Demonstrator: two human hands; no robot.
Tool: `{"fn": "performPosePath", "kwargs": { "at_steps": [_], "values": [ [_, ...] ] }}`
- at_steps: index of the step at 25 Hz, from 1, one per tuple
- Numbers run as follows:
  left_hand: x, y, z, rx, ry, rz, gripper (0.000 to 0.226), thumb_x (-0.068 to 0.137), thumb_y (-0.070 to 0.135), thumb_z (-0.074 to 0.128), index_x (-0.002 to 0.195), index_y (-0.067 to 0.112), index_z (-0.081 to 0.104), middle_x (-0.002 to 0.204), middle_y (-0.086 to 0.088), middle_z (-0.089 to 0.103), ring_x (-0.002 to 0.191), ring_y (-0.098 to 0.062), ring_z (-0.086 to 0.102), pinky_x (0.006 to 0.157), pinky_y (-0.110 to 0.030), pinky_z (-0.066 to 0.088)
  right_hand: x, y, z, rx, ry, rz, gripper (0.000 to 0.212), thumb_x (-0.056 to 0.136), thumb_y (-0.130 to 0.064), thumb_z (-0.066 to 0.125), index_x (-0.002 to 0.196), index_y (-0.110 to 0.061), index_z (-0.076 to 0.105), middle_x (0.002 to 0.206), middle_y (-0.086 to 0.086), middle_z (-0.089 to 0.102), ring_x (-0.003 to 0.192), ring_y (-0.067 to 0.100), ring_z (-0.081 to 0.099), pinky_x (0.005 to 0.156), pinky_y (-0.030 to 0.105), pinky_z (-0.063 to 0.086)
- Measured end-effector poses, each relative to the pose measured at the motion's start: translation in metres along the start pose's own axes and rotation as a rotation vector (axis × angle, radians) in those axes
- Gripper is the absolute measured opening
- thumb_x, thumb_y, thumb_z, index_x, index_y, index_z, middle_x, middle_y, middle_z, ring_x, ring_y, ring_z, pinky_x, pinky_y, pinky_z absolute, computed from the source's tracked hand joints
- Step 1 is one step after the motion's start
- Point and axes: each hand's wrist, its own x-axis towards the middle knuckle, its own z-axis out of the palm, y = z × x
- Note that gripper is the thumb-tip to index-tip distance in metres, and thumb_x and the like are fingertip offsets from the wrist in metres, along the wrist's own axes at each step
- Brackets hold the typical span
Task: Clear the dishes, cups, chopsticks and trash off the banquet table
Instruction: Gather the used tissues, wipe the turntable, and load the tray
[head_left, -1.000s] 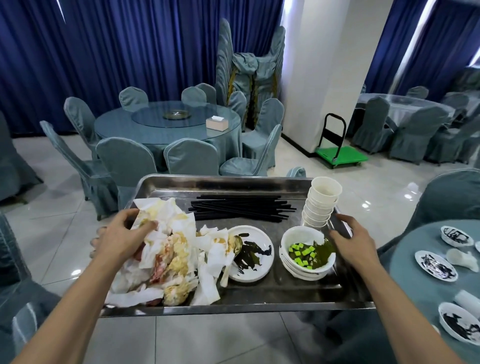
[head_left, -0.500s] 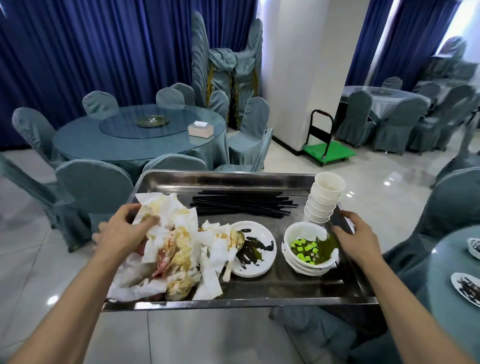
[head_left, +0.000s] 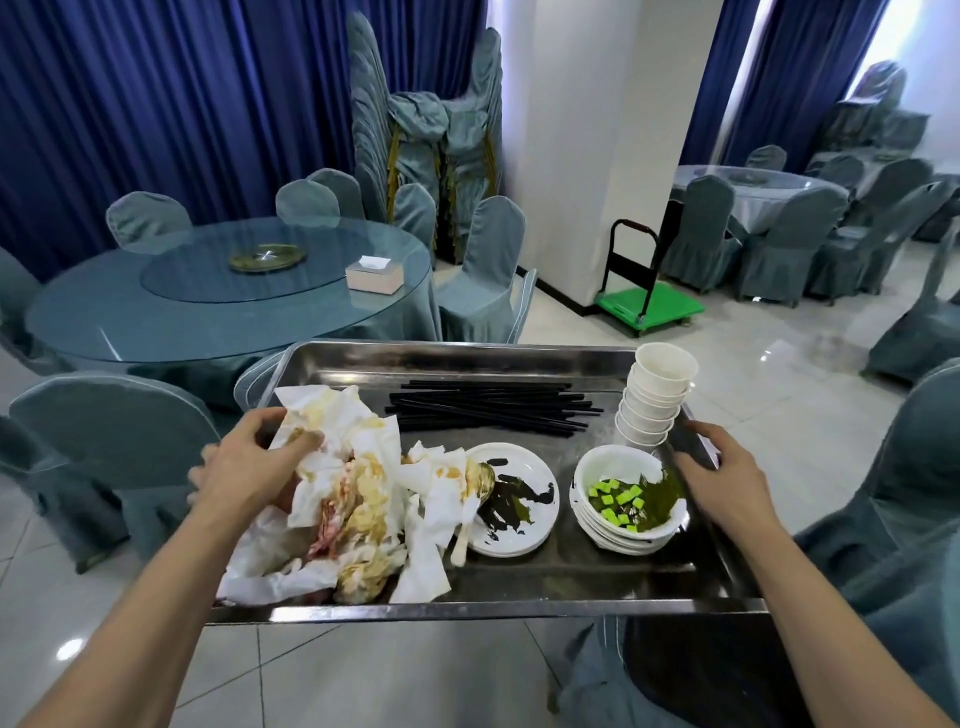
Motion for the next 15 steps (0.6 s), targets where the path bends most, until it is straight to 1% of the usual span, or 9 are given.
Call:
{"fn": "performPosePath", "kwargs": {
  "at_steps": [3, 6, 9, 12, 15],
  "values": [
    [0.052, 0.023, 0.031, -0.008, -0.021, -0.006, 0.080, 0.060, 0.078, 0.054, 0.133, 0.047, 0.050, 0.141, -0.010, 0.054, 0.133, -0.042, 0.040, 0.109, -0.058, 0.028, 0.053, -0.005, 0.015, 0.003, 0.017, 0.018, 0.044, 0.090, -0.034, 0.066, 0.132, -0.041, 0.056, 0.128, 0.008, 0.067, 0.114, 0.034, 0.061, 0.094, 0.044, 0.049],
    [0.101, 0.052, 0.062, -0.015, -0.026, 0.017, 0.079, 0.060, 0.078, 0.054, 0.133, 0.046, 0.051, 0.141, -0.006, 0.057, 0.132, -0.040, 0.043, 0.109, -0.059, 0.028, 0.107, -0.012, 0.024, 0.005, 0.030, 0.026, 0.045, 0.088, -0.035, 0.067, 0.131, -0.043, 0.057, 0.127, 0.007, 0.067, 0.113, 0.033, 0.061, 0.094, 0.043, 0.049],
    [0.142, 0.080, 0.088, -0.008, -0.034, 0.043, 0.080, 0.062, 0.076, 0.054, 0.134, 0.043, 0.052, 0.141, -0.003, 0.058, 0.134, -0.040, 0.042, 0.110, -0.058, 0.027, 0.154, -0.016, 0.029, -0.007, 0.052, 0.042, 0.045, 0.089, -0.035, 0.067, 0.132, -0.042, 0.057, 0.126, 0.008, 0.068, 0.114, 0.035, 0.061, 0.095, 0.044, 0.049],
    [0.178, 0.105, 0.114, -0.004, -0.054, 0.058, 0.076, 0.068, 0.074, 0.060, 0.136, 0.040, 0.052, 0.146, -0.008, 0.054, 0.138, -0.043, 0.039, 0.113, -0.062, 0.028, 0.192, -0.018, 0.035, -0.007, 0.060, 0.054, 0.043, 0.090, -0.033, 0.066, 0.131, -0.042, 0.057, 0.126, 0.009, 0.067, 0.111, 0.034, 0.062, 0.093, 0.043, 0.050],
    [0.218, 0.126, 0.141, -0.022, -0.077, 0.076, 0.077, 0.064, 0.073, 0.060, 0.134, 0.041, 0.052, 0.146, -0.011, 0.053, 0.135, -0.044, 0.043, 0.111, -0.064, 0.032, 0.230, -0.016, 0.040, -0.019, 0.087, 0.077, 0.043, 0.090, -0.032, 0.067, 0.131, -0.040, 0.058, 0.124, 0.009, 0.068, 0.108, 0.034, 0.062, 0.093, 0.043, 0.050]
  ]
}}
